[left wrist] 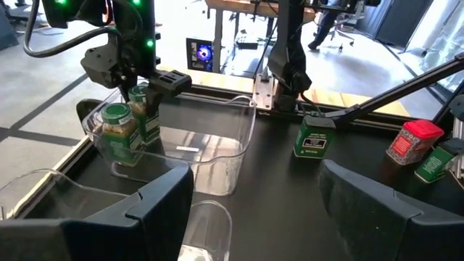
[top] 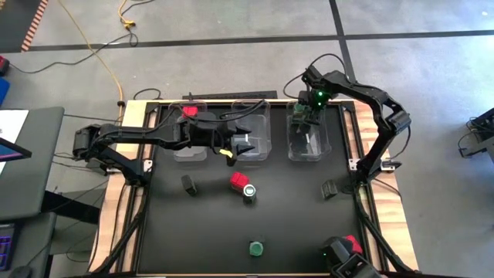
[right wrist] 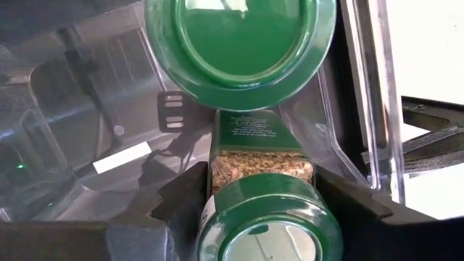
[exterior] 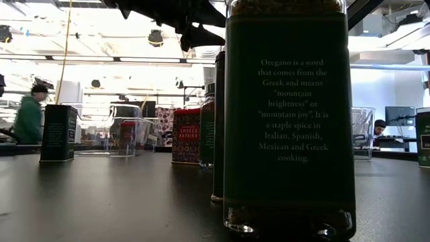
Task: Sort spices by type
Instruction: Put the green seasoning bottle into the right transparent bin
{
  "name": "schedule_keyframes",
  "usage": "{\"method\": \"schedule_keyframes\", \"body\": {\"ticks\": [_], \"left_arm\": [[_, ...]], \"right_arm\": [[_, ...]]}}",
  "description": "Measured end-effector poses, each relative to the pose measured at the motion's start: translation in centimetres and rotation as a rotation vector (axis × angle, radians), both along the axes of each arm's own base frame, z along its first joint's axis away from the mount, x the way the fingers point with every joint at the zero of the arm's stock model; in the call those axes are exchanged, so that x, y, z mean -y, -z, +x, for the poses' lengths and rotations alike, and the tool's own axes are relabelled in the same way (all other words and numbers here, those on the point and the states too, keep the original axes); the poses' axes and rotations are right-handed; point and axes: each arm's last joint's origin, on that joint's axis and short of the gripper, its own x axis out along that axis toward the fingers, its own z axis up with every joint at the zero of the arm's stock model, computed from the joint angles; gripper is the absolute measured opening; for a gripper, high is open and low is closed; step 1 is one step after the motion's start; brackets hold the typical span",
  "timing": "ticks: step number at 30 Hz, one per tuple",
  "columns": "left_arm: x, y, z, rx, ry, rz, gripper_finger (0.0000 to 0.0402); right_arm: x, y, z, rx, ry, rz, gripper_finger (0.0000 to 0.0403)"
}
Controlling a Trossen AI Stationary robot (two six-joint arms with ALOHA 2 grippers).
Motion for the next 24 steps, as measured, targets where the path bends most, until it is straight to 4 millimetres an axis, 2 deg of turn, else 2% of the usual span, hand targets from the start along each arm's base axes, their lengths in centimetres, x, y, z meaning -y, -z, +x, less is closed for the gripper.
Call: {"method": "schedule_keyframes", "body": {"ticks": [15, 24], "left_arm": [[0.4, 0.0, 0.1, 0.002, 0.01, -0.011, 0.0286], [0.5, 0.0, 0.1, 0.002, 0.013, -0.011, 0.0286]], "right_arm": [[0.1, -0.1, 0.0, -0.002, 0.012, -0.006, 0.0277], [0.3, -3.2, 0.0, -0.005, 0.099, 0.019, 0.0277]]}}
